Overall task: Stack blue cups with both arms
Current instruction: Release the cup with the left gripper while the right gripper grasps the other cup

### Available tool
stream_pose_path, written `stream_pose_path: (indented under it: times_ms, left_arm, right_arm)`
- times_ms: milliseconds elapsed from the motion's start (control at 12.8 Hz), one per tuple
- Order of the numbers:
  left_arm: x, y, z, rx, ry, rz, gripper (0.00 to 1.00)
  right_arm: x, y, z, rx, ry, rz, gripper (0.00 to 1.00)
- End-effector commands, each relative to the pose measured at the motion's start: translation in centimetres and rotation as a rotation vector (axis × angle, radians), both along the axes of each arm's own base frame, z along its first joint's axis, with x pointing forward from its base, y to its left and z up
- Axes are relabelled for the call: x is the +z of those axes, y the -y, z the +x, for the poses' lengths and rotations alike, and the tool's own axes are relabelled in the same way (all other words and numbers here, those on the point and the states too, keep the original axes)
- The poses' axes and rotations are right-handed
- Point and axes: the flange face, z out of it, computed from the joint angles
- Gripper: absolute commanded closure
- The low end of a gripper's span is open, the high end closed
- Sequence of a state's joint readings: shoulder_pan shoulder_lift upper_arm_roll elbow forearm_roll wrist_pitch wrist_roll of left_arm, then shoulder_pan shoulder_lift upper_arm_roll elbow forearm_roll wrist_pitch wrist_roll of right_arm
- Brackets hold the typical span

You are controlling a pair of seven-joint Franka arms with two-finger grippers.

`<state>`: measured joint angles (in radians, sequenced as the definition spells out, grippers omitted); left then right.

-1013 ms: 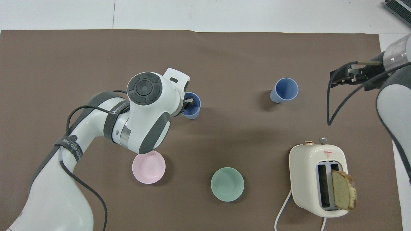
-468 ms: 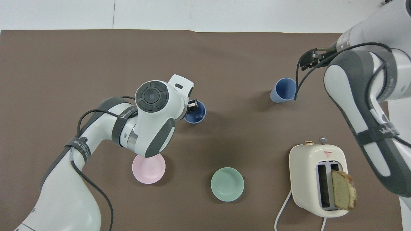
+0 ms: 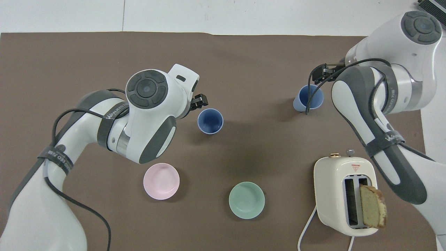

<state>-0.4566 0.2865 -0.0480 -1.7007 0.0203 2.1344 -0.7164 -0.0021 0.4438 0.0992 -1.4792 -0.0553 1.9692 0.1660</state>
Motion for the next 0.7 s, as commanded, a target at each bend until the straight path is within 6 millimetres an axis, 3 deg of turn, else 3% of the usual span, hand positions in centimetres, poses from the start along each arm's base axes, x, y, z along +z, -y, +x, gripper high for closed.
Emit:
stream_pose_path:
  times_ms: [0,156,390,545,623]
  left_arm:
    - [3.4,-4.8,0.4,-0.072,0.007,0.041,0.0]
    - [5.8,-9.0,0.6,-0.07,-0.006,0.051,0.0]
    - [7.3,-13.9,0.4,-0.116,-0.045,0.076,0.0]
    - [8.2,-17.6,0.4,-0.154,-0.048,0.083,0.0]
    - [8.3,-19.0,0.3,-0.17,-0.066,0.07,0.0]
  right_arm:
    - [-1.4,0.1,0.0,0.021,-0.004,-0.019,0.0]
    - [-3.0,0.1,-0.5,0.022,-0.036,-0.02,0.0]
    - [-4.1,0.3,-1.4,0.024,-0.067,-0.022,0.0]
    - [-4.3,0.3,-1.8,0.028,-0.073,-0.023,0.1]
    - [-4.3,0.3,-1.8,0.031,-0.073,-0.023,0.2]
